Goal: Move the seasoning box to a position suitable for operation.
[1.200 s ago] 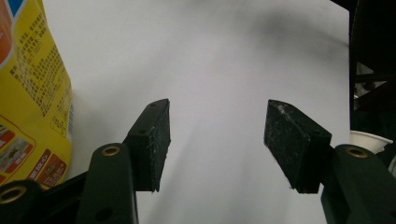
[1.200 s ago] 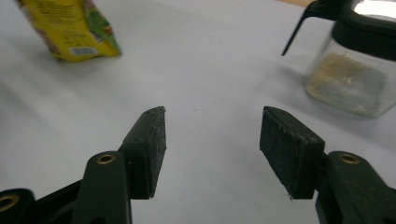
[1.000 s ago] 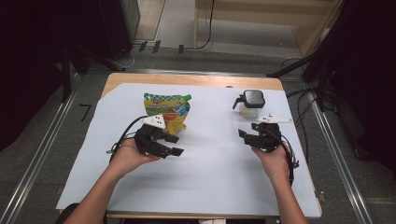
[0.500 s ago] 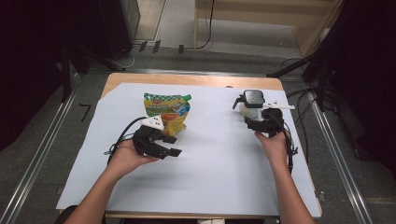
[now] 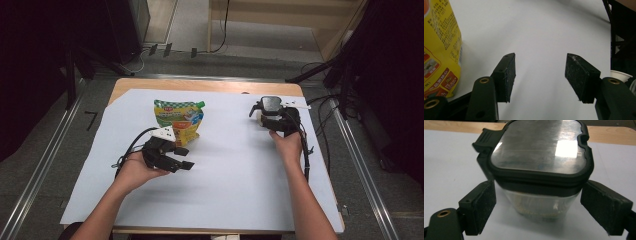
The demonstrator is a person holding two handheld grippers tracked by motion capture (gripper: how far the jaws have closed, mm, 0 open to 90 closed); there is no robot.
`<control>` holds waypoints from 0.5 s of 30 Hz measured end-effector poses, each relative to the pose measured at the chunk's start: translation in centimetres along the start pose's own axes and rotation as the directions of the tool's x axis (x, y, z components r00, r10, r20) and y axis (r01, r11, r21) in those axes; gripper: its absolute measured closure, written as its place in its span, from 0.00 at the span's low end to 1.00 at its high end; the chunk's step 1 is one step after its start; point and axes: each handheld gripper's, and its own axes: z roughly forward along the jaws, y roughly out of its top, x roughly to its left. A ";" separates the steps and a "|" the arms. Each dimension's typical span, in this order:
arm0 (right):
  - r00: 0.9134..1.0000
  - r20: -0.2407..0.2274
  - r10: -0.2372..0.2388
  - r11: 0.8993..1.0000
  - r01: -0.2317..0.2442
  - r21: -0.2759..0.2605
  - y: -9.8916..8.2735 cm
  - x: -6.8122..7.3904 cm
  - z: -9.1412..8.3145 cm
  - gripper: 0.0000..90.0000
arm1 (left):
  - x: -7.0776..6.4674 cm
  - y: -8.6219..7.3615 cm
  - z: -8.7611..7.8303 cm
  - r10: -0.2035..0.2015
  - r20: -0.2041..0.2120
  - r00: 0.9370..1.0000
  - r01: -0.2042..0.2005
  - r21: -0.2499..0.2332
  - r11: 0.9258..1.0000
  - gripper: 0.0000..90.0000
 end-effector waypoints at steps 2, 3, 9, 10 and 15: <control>1.000 -0.002 0.020 1.000 -0.020 -0.016 -0.1 -0.1 0.6 0.14 | -0.1 -0.1 0.1 0.000 0.001 1.000 0.000 0.002 1.000 0.47; 1.000 -0.002 0.020 1.000 -0.020 -0.016 -0.1 -0.1 0.6 0.14 | -0.1 -0.1 0.1 0.000 0.001 1.000 0.000 0.002 1.000 0.47; 0.999 0.034 0.029 0.997 -0.026 -0.071 -0.3 0.4 2.3 0.13 | -0.4 -0.4 0.0 -0.003 -0.004 1.000 0.003 0.005 1.000 0.47; 0.998 0.048 0.036 0.996 -0.032 -0.085 -0.3 0.5 2.8 0.13 | -0.4 -0.5 0.0 -0.005 -0.003 1.000 0.005 0.003 1.000 0.47; 0.995 0.094 0.029 0.994 -0.019 -0.106 -0.1 0.9 3.8 0.13 | -0.5 -0.7 0.0 -0.009 0.003 1.000 0.009 -0.003 1.000 0.47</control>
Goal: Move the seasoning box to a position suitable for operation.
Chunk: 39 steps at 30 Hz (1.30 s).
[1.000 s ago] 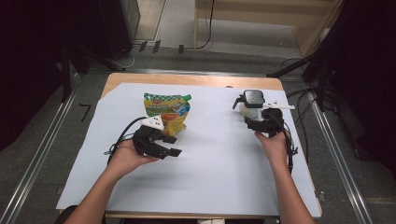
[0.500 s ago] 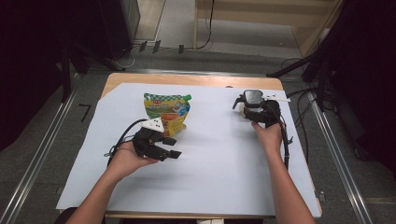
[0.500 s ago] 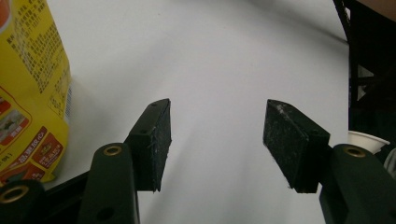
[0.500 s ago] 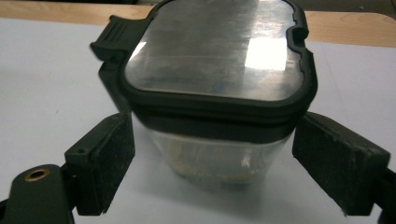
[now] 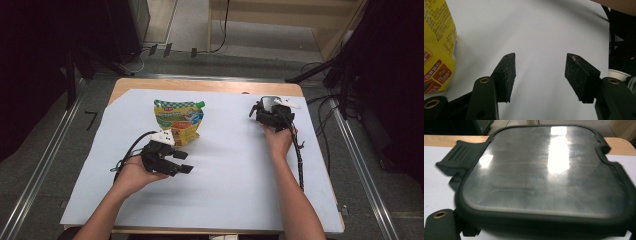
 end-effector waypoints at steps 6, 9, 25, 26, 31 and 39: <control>1.000 0.023 -0.019 1.000 0.019 -0.018 -0.1 0.3 0.8 0.12 | -0.1 0.0 0.1 0.003 0.005 1.000 -0.003 0.000 1.000 0.47; 0.999 0.039 -0.034 0.999 0.035 -0.026 -0.2 0.3 0.8 0.17 | 0.1 -0.1 0.0 -0.004 0.004 1.000 0.004 -0.001 1.000 0.48; 0.999 -0.041 -0.007 1.000 0.006 -0.012 0.5 0.0 -0.8 0.17 | 0.3 -0.2 0.1 -0.015 0.017 1.000 0.015 -0.005 1.000 0.48; 0.999 -0.041 -0.007 1.000 0.006 -0.012 0.5 0.0 -0.8 0.17 | 0.3 -0.2 0.1 -0.015 0.017 1.000 0.015 -0.005 1.000 0.48; 0.995 -0.100 -0.022 0.999 0.019 -0.031 1.0 0.2 -2.6 0.17 | 0.3 -0.1 0.4 -0.011 0.024 1.000 0.011 -0.003 1.000 0.48; 0.981 -0.185 -0.064 0.997 0.057 -0.042 1.1 0.7 -5.4 0.17 | 0.3 0.2 0.8 -0.009 0.032 0.999 0.008 0.004 1.000 0.48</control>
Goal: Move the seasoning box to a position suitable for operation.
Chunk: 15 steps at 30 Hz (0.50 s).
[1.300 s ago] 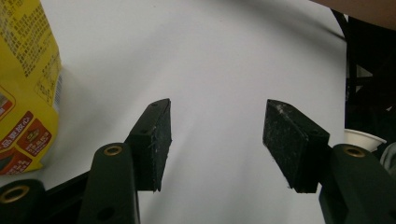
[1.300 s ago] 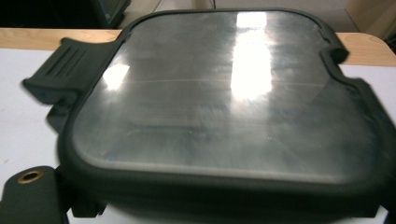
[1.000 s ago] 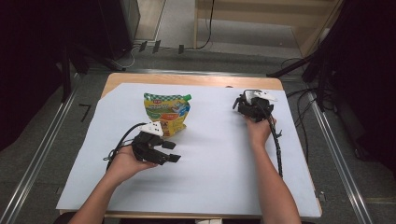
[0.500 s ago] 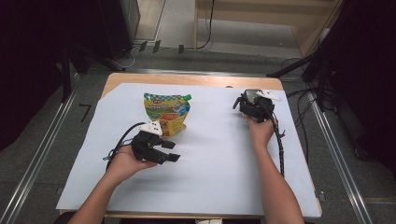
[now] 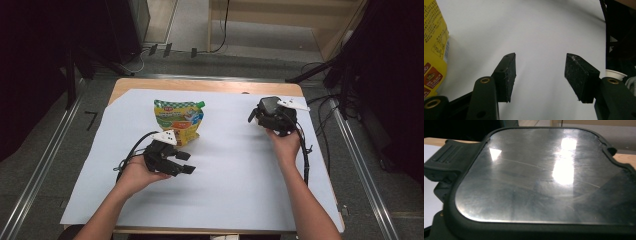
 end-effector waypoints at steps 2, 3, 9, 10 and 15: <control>1.000 -0.024 -0.001 1.000 0.001 0.004 -0.1 0.4 -0.6 0.17 | 0.0 0.1 0.1 0.001 -0.002 1.000 -0.001 0.001 1.000 0.48; 1.000 -0.024 -0.001 1.000 0.001 0.004 -0.1 0.4 -0.6 0.17 | 0.0 0.1 0.1 0.001 -0.002 1.000 -0.001 0.001 1.000 0.48; 0.996 -0.087 -0.014 1.000 0.013 -0.003 -0.6 1.7 -2.6 0.17 | 0.2 0.3 0.2 -0.014 0.000 1.000 0.014 -0.014 1.000 0.46; 0.994 -0.104 -0.034 0.999 0.034 -0.003 -0.8 2.3 -3.2 0.17 | 0.3 0.3 0.3 -0.020 0.003 1.000 0.020 -0.016 1.000 0.46; 0.986 -0.157 -0.062 0.998 0.064 0.006 -1.7 4.0 -4.4 0.17 | 0.4 0.5 0.5 -0.043 -0.008 0.999 0.043 -0.014 0.999 0.45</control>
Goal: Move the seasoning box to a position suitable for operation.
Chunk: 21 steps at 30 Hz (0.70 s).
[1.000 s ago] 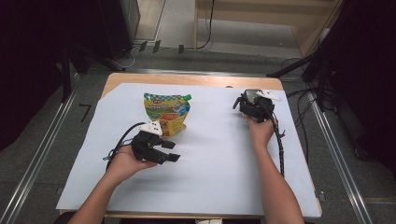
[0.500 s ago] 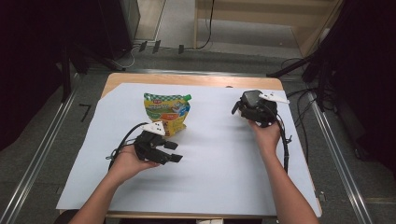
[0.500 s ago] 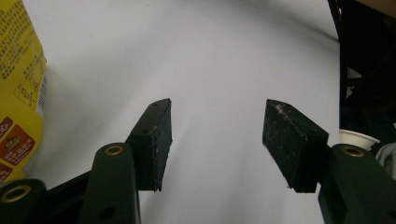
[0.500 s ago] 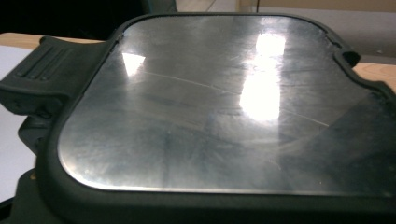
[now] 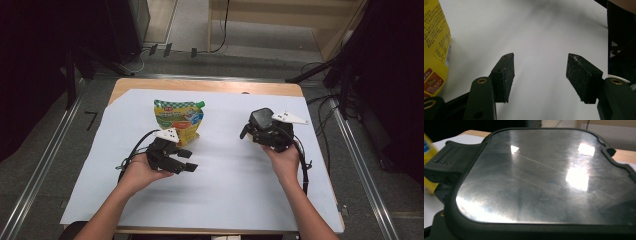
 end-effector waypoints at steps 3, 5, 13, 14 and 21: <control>0.999 -0.036 -0.016 1.000 0.016 0.016 -0.5 1.0 -0.2 0.18 | 0.1 0.1 0.2 -0.002 0.004 1.000 0.002 0.003 1.000 0.45; 0.999 -0.044 -0.025 0.999 0.026 0.021 -0.7 1.4 -0.2 0.18 | 0.1 0.2 0.2 0.000 0.003 1.000 0.000 0.005 1.000 0.45; 0.992 -0.107 -0.073 0.996 0.078 0.042 -2.0 3.9 -0.1 0.18 | 0.2 0.5 0.1 0.009 0.006 1.000 -0.009 -0.009 1.000 0.47; 0.991 -0.113 -0.078 0.996 0.083 0.043 -2.2 4.1 -0.1 0.18 | 0.2 0.5 0.0 0.016 0.002 1.000 -0.016 -0.010 1.000 0.47; 0.979 -0.178 -0.099 0.993 0.109 0.045 -2.6 5.8 0.1 0.18 | 0.2 0.6 -0.2 0.025 -0.015 1.000 -0.025 -0.004 1.000 0.48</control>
